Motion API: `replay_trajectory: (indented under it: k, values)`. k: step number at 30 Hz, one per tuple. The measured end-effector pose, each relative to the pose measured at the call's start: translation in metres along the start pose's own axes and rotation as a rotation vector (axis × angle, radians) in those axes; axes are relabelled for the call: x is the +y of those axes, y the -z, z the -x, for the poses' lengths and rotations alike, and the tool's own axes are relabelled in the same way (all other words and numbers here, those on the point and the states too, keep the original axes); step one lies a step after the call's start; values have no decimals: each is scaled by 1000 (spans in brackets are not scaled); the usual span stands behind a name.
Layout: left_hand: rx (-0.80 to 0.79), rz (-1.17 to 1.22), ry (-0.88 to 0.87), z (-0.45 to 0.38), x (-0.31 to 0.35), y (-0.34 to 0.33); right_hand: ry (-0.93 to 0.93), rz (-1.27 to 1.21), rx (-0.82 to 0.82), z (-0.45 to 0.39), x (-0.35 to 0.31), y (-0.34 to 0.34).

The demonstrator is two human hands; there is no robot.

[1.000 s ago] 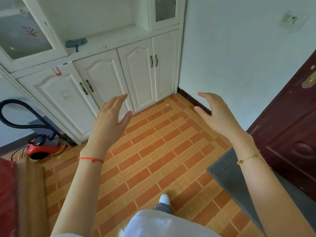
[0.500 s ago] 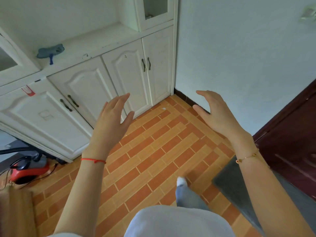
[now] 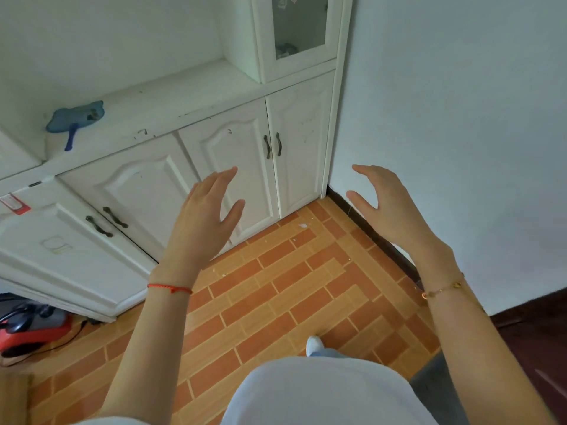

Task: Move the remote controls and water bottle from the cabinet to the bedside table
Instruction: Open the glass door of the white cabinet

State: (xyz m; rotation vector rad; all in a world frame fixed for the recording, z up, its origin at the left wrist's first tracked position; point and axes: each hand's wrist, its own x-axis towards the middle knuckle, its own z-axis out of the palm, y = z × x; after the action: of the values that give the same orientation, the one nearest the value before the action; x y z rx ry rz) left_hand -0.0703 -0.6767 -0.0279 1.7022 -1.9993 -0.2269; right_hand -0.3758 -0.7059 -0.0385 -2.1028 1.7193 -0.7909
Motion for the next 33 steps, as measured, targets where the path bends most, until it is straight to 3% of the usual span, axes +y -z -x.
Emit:
replay_trajectory:
  k: [11,33]
  values:
    - [40,-6,132,-136,-28,-26,89,-19,-93,-177,33,-25]
    - [47,16,84,-413,-150,-45,89,-57,-81,-458,22,-111]
